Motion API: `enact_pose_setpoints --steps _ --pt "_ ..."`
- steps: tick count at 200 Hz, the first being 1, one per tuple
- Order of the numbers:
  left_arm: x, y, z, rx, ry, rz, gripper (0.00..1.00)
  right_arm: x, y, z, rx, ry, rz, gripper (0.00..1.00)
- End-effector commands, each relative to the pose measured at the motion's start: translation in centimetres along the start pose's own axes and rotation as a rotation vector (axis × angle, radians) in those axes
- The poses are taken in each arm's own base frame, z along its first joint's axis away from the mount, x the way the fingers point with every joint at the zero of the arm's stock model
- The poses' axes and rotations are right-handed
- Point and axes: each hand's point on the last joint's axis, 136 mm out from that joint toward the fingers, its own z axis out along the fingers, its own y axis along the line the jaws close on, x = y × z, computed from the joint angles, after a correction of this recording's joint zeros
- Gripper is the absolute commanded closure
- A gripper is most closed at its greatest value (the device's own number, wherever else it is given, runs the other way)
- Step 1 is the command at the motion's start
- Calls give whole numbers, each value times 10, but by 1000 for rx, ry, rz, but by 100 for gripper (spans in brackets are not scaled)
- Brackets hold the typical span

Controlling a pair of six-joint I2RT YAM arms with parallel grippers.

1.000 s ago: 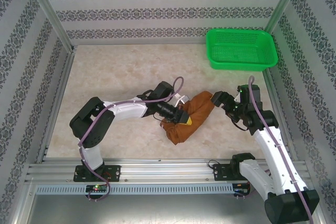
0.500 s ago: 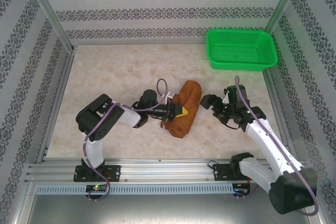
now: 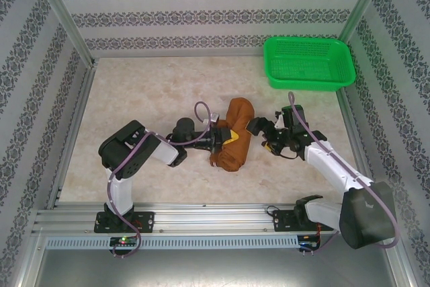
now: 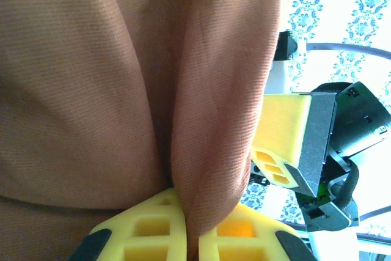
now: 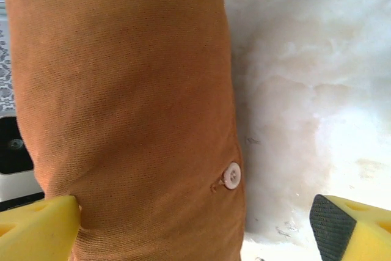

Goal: Roll up the long pants

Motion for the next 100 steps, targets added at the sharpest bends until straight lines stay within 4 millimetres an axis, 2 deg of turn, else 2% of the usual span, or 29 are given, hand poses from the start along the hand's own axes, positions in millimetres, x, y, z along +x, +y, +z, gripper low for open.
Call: enact_pose_setpoints --steps 1,34,74,100 --pt "6 -56 -5 153 16 112 100 3 11 10 -63 27 -13 2" --pt "6 -52 -14 143 -20 98 100 12 13 34 -90 93 -8 3" --pt "-15 -79 -48 191 -135 133 100 37 21 68 -96 180 -30 2" --pt "-20 -84 -57 200 -164 140 100 55 29 89 -109 240 -40 3"
